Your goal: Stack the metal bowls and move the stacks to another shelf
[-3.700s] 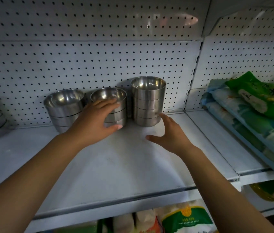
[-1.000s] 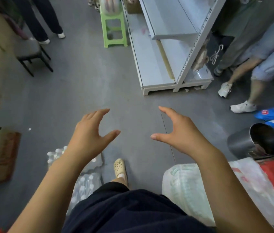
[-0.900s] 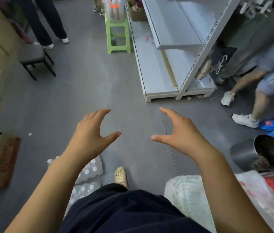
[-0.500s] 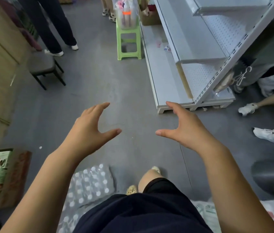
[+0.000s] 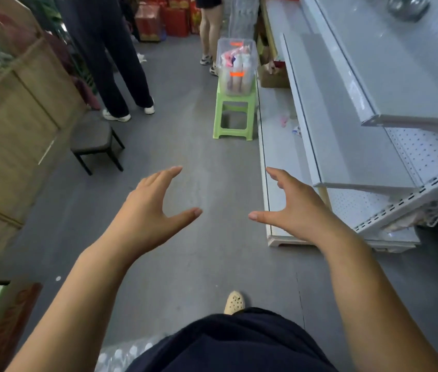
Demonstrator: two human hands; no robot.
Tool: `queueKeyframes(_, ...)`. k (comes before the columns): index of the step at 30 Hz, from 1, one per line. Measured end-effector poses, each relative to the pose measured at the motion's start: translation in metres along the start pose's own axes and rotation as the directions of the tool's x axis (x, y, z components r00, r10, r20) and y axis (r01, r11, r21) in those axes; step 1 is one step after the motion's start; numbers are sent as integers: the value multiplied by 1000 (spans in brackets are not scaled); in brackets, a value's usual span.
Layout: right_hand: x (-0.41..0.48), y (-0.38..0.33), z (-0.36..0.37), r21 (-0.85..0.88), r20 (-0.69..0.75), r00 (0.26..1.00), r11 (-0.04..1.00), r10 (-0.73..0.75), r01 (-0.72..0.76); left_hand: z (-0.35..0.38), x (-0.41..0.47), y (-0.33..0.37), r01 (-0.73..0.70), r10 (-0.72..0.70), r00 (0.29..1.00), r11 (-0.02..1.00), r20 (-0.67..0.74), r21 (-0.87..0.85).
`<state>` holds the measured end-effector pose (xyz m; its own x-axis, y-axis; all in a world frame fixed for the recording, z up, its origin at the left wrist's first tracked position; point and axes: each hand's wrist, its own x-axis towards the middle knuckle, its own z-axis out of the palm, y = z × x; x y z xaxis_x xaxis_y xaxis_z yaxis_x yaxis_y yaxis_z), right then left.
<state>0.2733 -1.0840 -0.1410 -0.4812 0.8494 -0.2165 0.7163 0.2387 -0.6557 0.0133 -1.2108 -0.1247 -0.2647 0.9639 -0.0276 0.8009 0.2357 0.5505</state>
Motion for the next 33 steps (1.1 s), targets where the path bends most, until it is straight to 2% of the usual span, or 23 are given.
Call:
queueKeyframes(4,76,0,-34,-38,17,999,999,-29,29,5,68,8,22,-23,999,999,-41,-32)
queueKeyframes(13,192,13,-47,-4,148,988,999,47,-47,19,192,-16,71,-68,996,996,52,-57)
queueKeyframes(20,291,-6,-81,42,-22,990,990,139,-138,-13,355,-17,-110,112,988,994,102,-21)
queueKeyframes(26,367,-29,-110,141,-206,954,972,217,-190,-59,486,-7,-326,319,938,945,136,27)
queueKeyframes(33,405,-23,-125,221,-228,908,927,351,-303,-35,588,21,-475,471,847,879,246,-47)
